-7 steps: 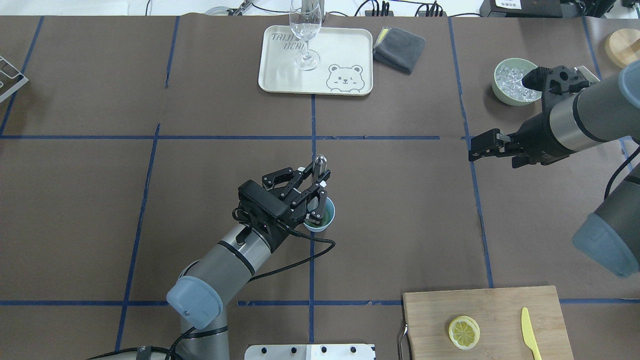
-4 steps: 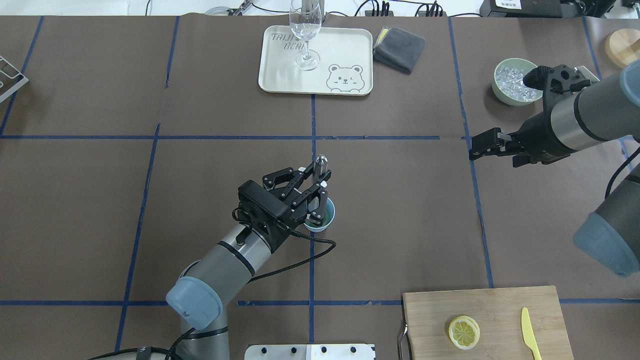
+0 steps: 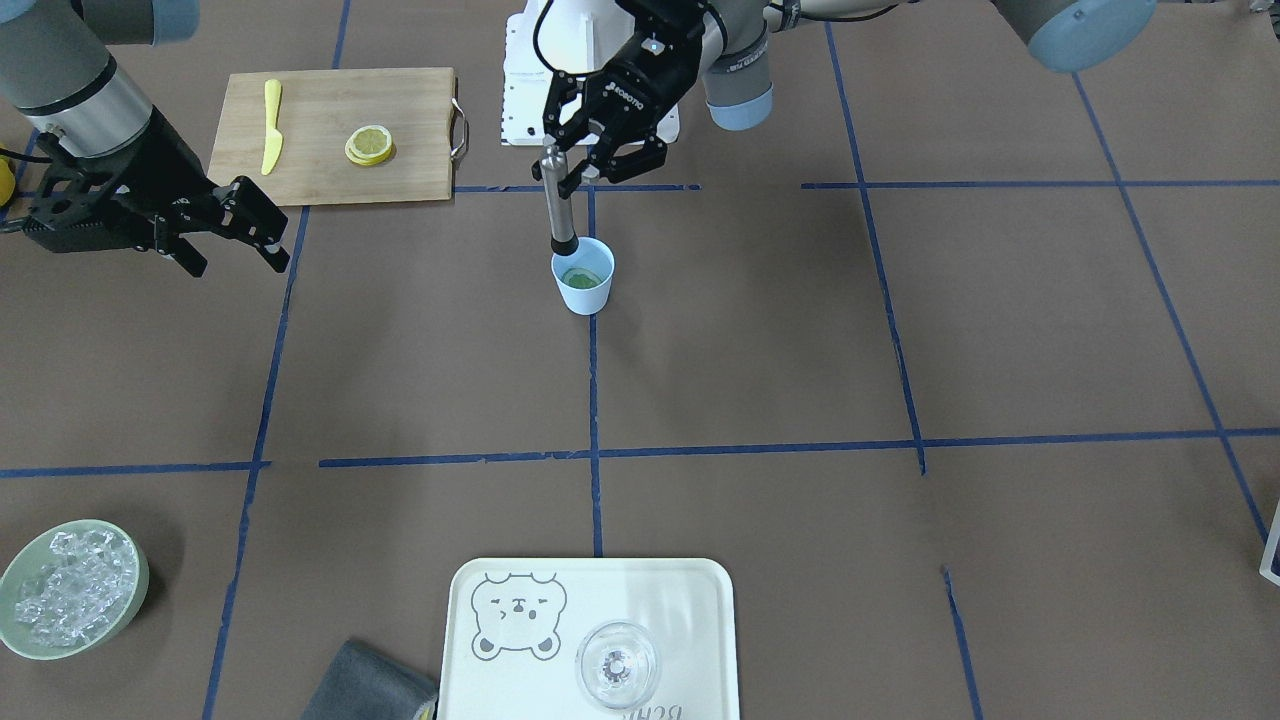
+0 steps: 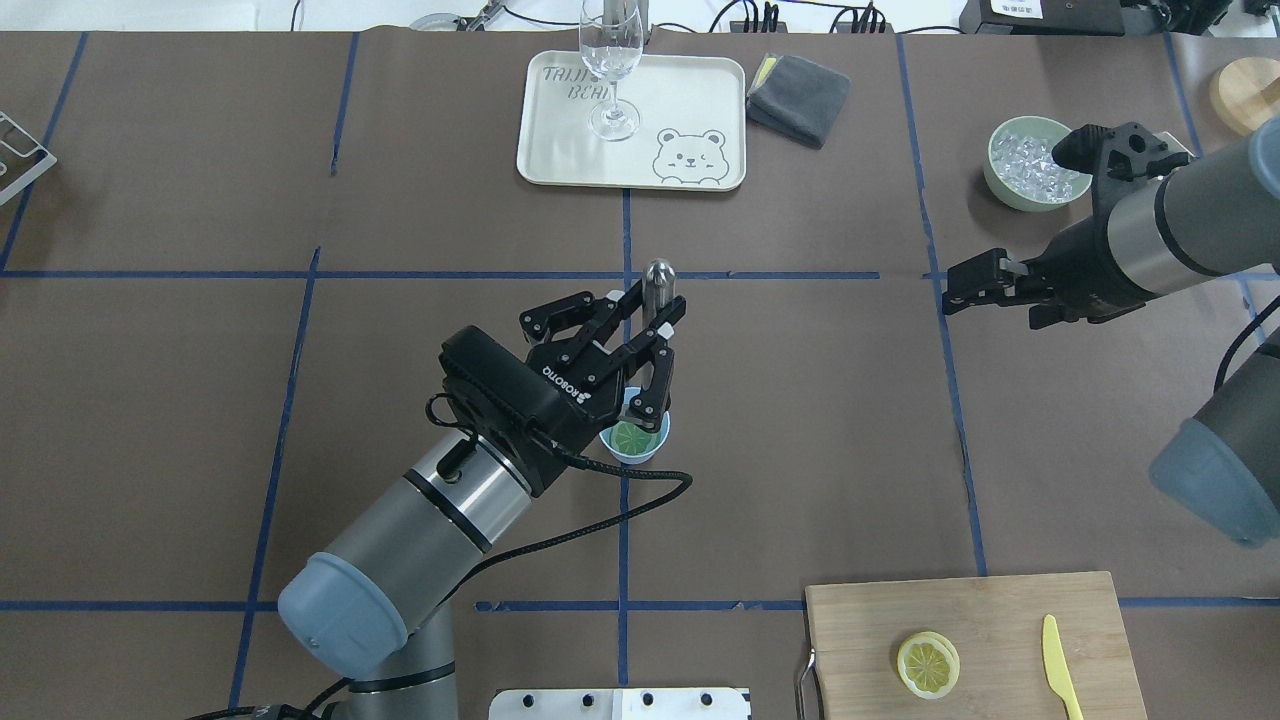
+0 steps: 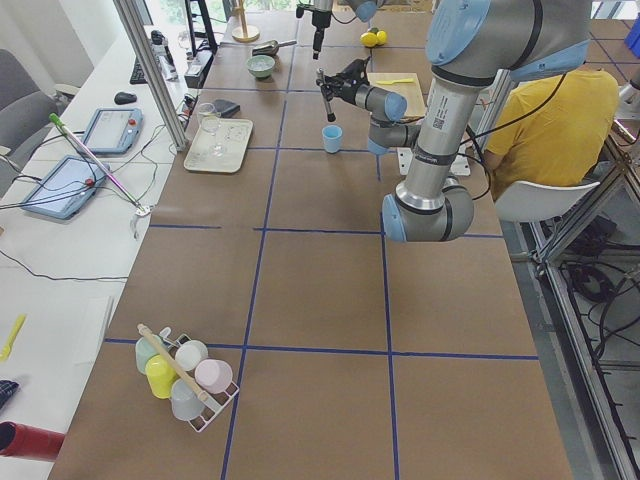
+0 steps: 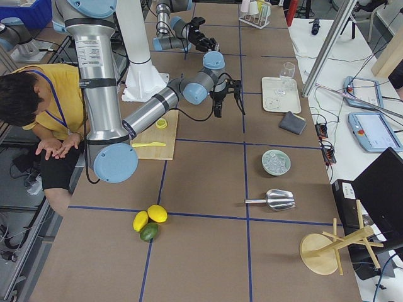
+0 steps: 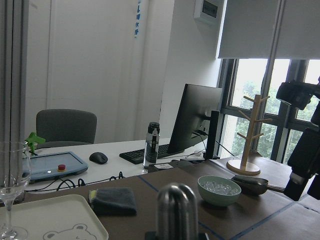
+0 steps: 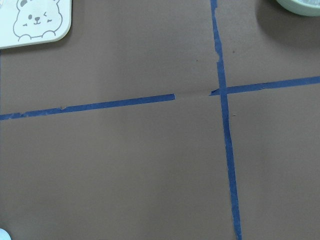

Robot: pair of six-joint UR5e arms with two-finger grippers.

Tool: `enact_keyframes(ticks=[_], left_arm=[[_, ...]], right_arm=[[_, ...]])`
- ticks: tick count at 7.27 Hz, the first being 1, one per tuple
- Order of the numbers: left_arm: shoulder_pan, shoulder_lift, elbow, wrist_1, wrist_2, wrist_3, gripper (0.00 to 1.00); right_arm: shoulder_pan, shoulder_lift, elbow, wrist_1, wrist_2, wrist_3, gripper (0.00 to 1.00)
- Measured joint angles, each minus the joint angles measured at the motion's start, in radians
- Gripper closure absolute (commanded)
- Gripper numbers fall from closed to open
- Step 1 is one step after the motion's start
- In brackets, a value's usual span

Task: Squeeze lemon into cup
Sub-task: 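Lift the metal rod out of the cup and carry it back with the left gripper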

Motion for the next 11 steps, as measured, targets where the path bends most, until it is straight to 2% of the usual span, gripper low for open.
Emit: enact_keyframes(ticks=[1, 3, 4, 5, 7, 8, 9, 10, 11], left_arm=[[-0.031, 0.0, -0.051, 0.027, -0.003, 0.02, 1.0], [-0.136, 0.014, -0.084, 0.108, -0.014, -0.051, 1.0], [-0.188, 0.033, -0.087, 0.211, -0.051, -0.103, 1.0], [-0.239, 0.06, -0.088, 0.336, -0.131, -0.135, 1.0], [-0.365, 0.126, -0.088, 0.586, -0.343, -0.165, 1.0], [-0.441, 0.182, -0.088, 0.66, -0.471, -0.193, 1.0], [-0.541, 0.245, -0.085, 0.694, -0.657, -0.249, 1.0], [-0.678, 0.299, -0.079, 0.72, -0.916, -0.316, 1.0], [-0.781, 0.351, -0.075, 0.758, -1.117, -0.359, 1.0]], right_arm=[[0.003, 0.0, -0.002, 0.0, 0.001, 0.0, 0.0], [0.005, 0.0, -0.003, 0.0, 0.002, -0.001, 0.0], [0.006, 0.0, -0.003, 0.0, 0.002, -0.001, 0.0], [0.007, 0.0, -0.003, 0.0, 0.001, -0.001, 0.0], [0.021, 0.0, -0.009, 0.0, 0.002, -0.01, 0.0], [0.029, 0.0, -0.017, 0.0, 0.002, -0.014, 0.0], [0.036, 0.0, -0.026, 0.0, 0.002, -0.016, 0.0], [0.039, 0.0, -0.032, 0.002, 0.001, -0.017, 0.0], [0.041, -0.003, -0.035, 0.004, 0.001, -0.017, 0.0]])
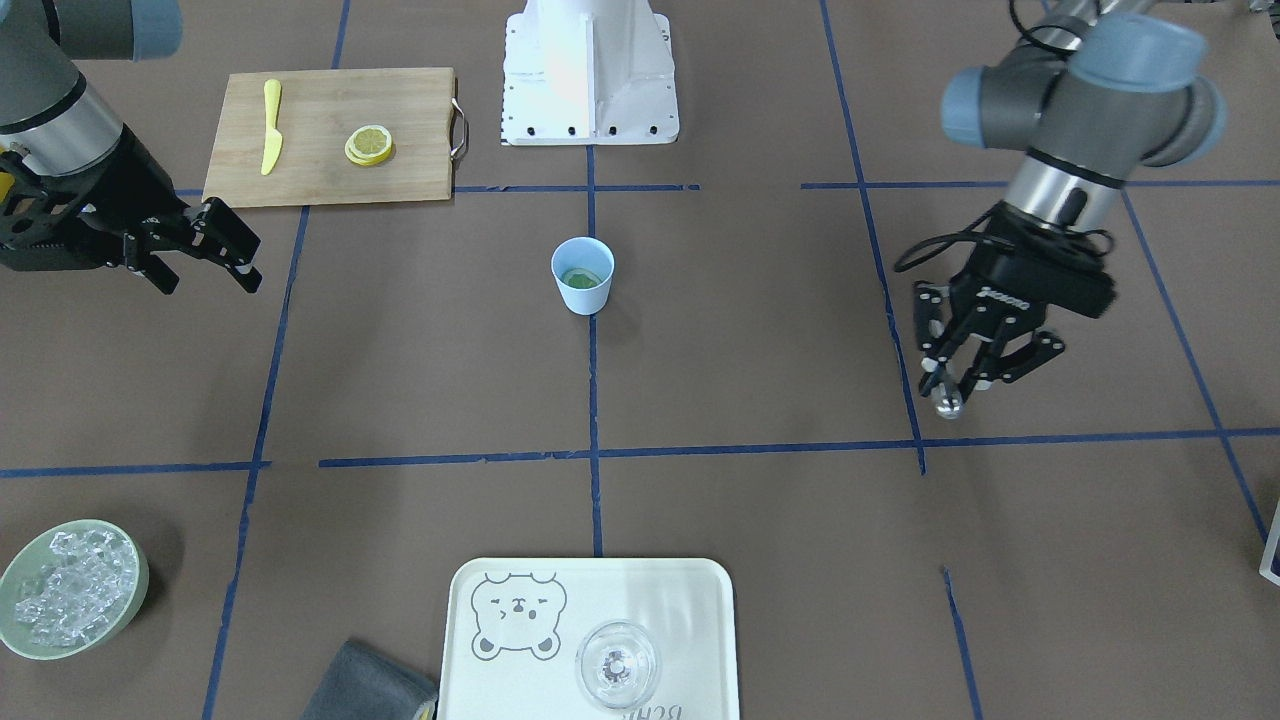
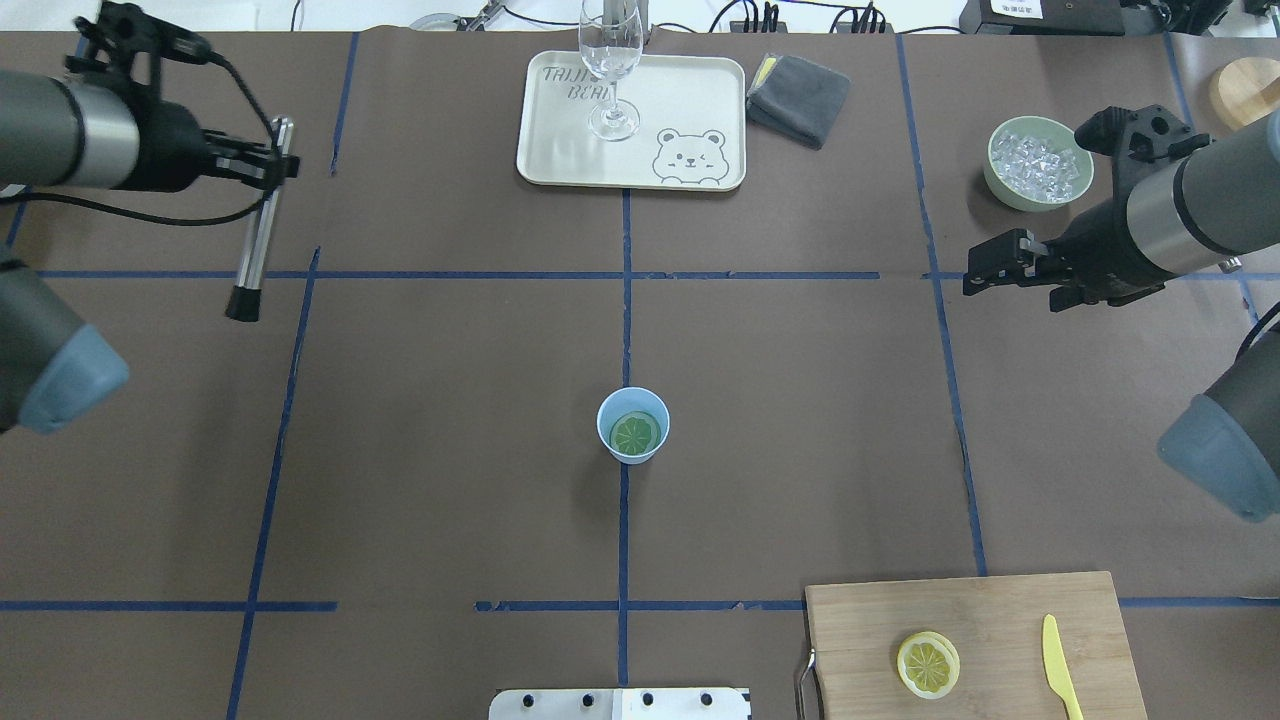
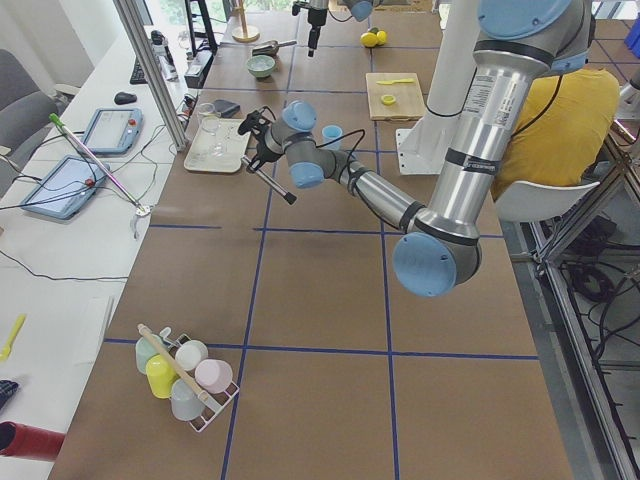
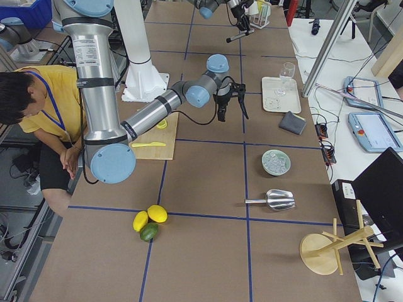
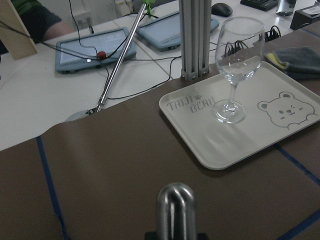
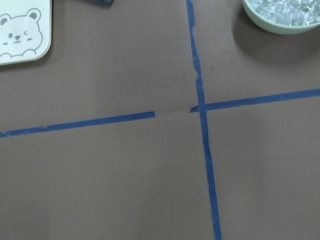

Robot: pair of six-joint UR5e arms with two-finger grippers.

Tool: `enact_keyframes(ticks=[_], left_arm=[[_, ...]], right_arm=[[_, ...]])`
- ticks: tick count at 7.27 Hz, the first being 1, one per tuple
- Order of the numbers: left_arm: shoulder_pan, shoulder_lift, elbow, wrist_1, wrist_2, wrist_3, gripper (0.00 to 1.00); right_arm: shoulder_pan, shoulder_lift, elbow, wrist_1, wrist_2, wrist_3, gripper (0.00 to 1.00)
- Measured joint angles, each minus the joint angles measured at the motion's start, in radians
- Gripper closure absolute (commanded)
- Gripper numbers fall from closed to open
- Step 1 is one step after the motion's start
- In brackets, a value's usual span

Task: Squeeze lemon into cup
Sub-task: 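Lift the metal rod out of the cup and carry it back with the left gripper, then lower the metal rod onto the table and open the left gripper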

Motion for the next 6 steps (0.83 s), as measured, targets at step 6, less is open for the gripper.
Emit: enact_keyframes(ticks=[6], left_arm=[[-0.063, 0.081, 0.169, 0.421, -0.163, 0.053, 1.0]], right_arm=[[0.006, -0.018, -0.001, 0.003, 0.0, 0.0, 0.0]])
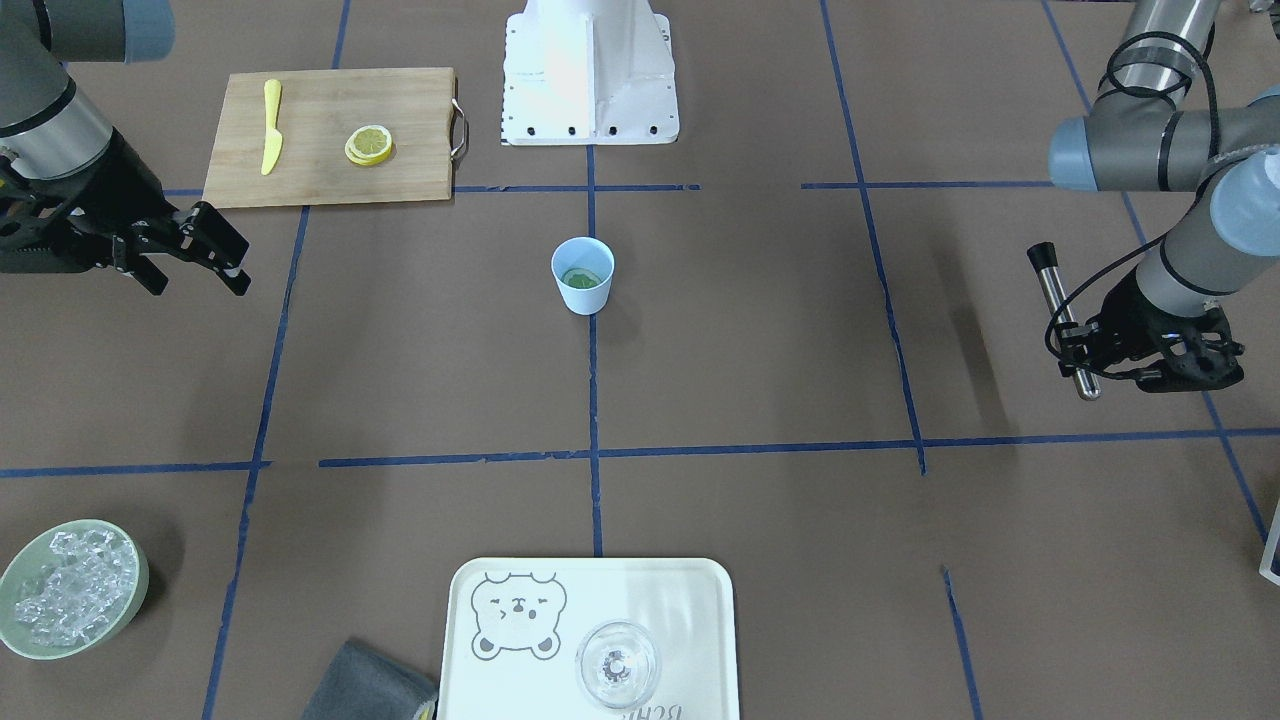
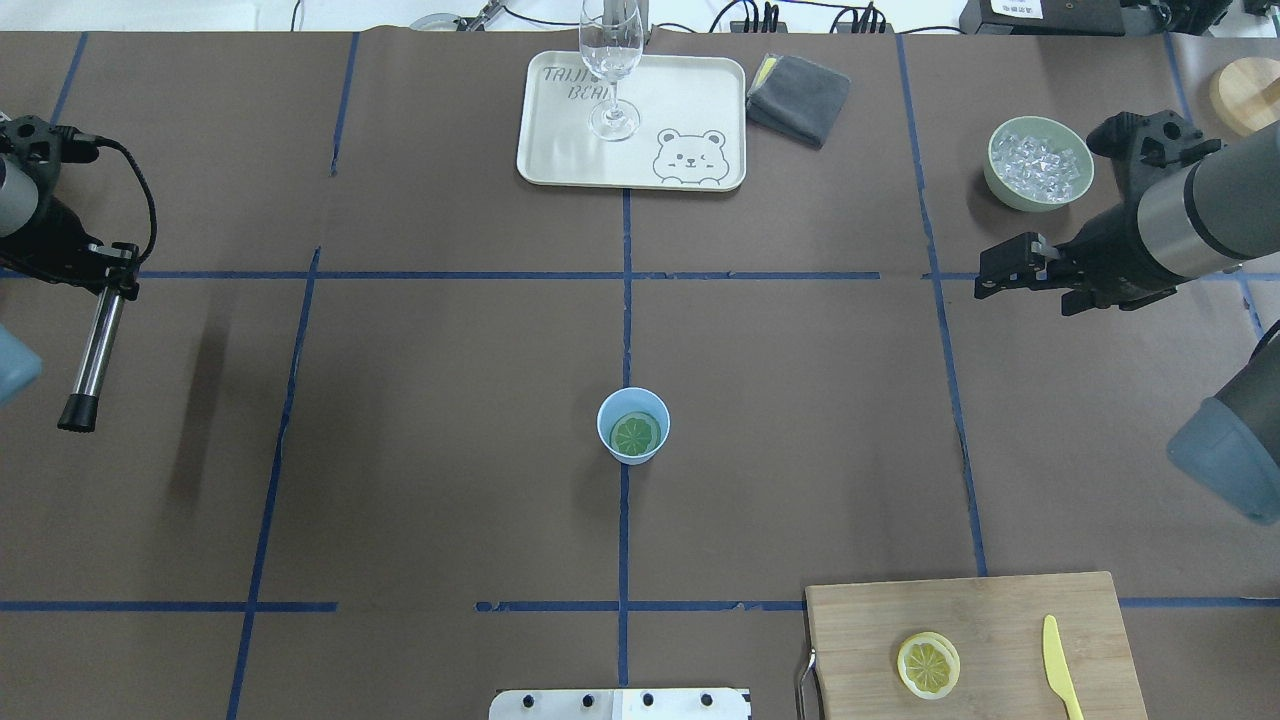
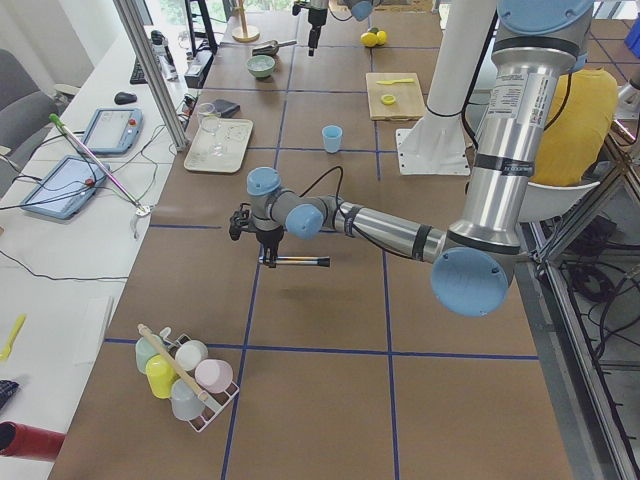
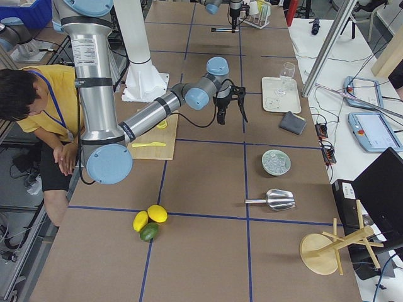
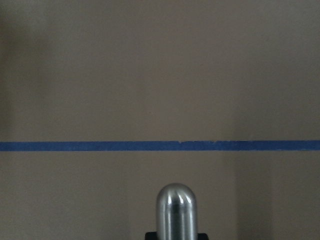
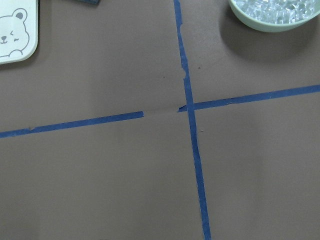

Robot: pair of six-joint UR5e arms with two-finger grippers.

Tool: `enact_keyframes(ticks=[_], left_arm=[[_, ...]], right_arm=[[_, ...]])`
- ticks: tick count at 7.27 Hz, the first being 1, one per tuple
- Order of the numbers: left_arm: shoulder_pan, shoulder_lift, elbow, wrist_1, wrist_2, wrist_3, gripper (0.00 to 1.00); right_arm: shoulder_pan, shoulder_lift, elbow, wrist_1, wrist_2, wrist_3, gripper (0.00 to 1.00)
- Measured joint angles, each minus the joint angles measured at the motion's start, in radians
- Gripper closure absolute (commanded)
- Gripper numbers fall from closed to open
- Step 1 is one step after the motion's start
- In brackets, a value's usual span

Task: Squeeze lemon into cup
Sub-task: 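Lower the metal rod onto the table and open the left gripper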

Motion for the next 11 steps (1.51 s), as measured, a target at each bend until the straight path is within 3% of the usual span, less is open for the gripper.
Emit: enact_keyframes(ticks=[5, 11], left_arm=[[0.093, -0.012, 0.032, -0.047, 0.006, -0.045, 1.0], [0.119, -0.013, 0.06, -0.072, 0.017, -0.082, 1.0]], right_arm=[[-0.003, 0.003, -0.004, 0.0, -0.001, 0.001, 0.0], [-0.003, 0.007, -0.005, 0.001, 0.0, 0.01, 0.0]])
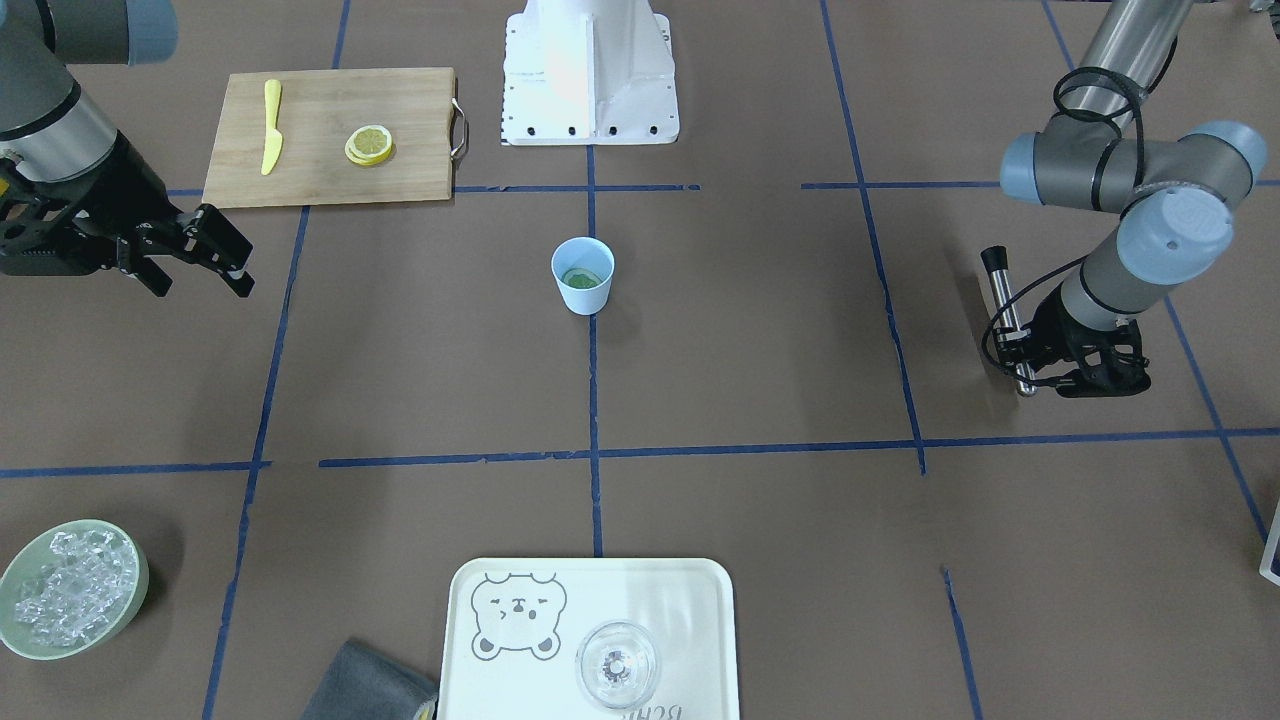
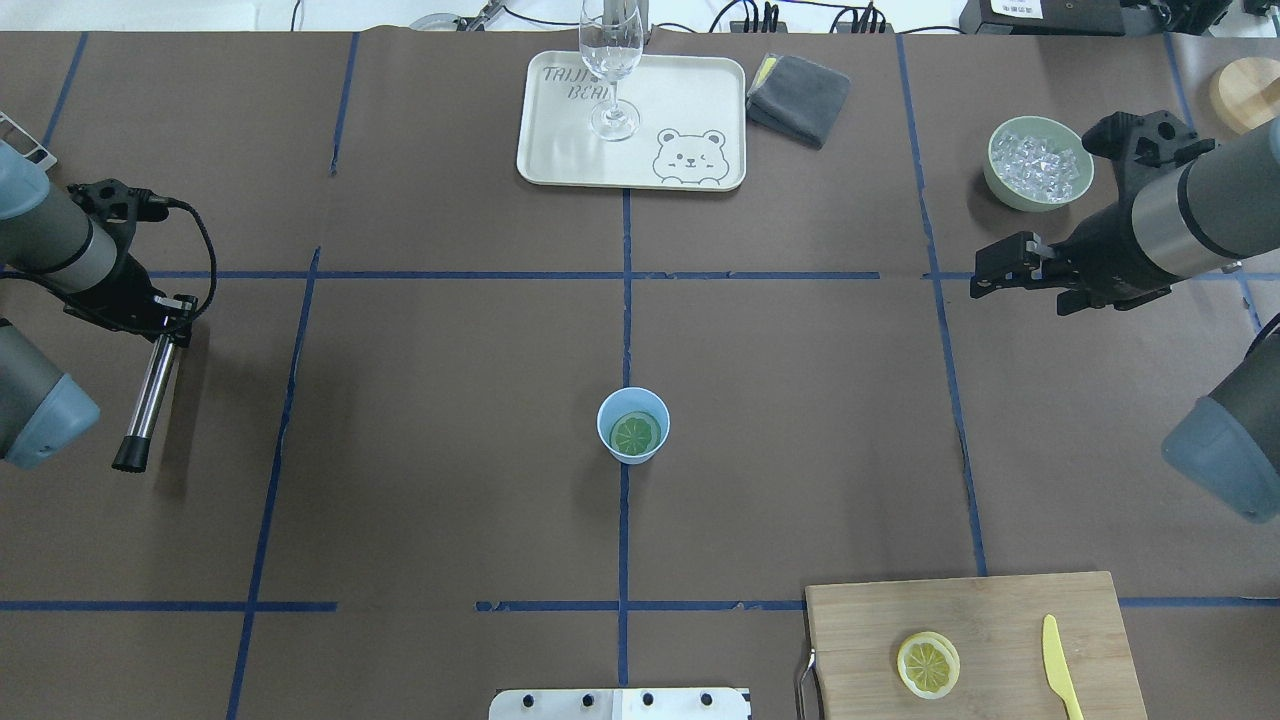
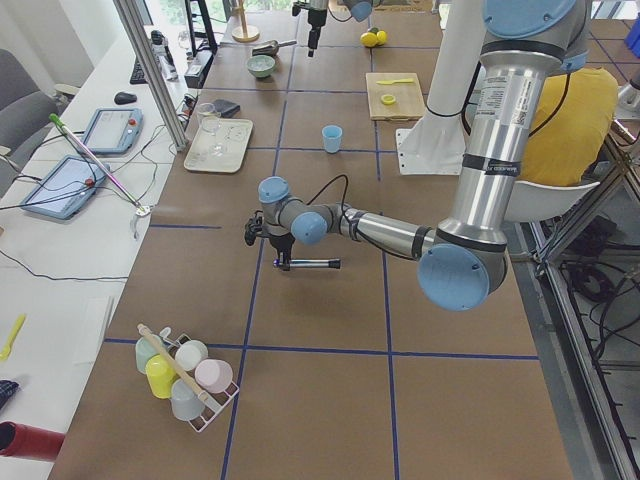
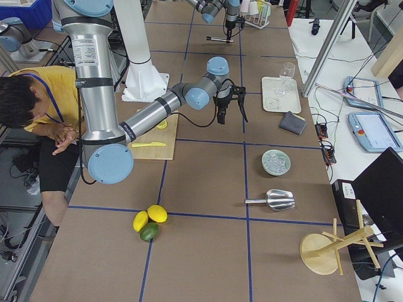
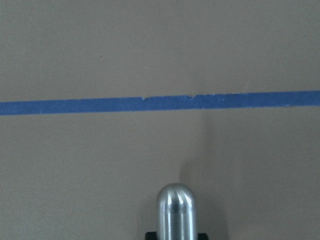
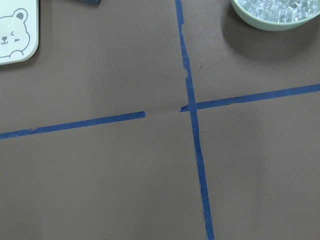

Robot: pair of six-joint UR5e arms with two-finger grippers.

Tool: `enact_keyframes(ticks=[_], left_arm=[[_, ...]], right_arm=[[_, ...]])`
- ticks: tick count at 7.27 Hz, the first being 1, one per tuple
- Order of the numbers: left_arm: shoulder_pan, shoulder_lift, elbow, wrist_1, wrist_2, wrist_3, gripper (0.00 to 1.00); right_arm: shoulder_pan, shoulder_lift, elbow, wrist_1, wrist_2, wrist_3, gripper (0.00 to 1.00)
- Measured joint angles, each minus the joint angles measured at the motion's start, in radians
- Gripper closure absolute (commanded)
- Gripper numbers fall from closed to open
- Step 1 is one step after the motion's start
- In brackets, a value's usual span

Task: Squeeze lemon into cup
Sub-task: 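Lower the metal rod onto the table and open the left gripper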

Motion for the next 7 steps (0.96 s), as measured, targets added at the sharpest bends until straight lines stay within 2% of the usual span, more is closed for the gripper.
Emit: enact_keyframes(ticks=[2, 3, 4, 5, 7], left_arm=[[0.003, 0.0, 0.002, -0.001, 0.0, 0.002, 1.0], [0.004, 0.0, 0.003, -0.002, 0.0, 0.002, 0.95], [0.004, 0.0, 0.003, -0.002, 0.0, 0.001, 0.79], [0.004, 0.0, 0.004, -0.002, -0.001, 0.001, 0.35], [0.004, 0.0, 0.003, -0.002, -0.001, -0.003, 0.28]], right_arm=[[0.0, 0.001, 0.0, -0.001, -0.001, 0.001, 0.0], [0.0, 0.001, 0.0, -0.001, 0.0, 0.001, 0.0], [0.0, 0.001, -0.001, -0.001, 0.0, 0.001, 0.0], [0.0, 0.001, -0.001, -0.001, 0.0, 0.002, 0.0], [0.0, 0.002, -0.001, -0.001, 0.0, 0.003, 0.0]])
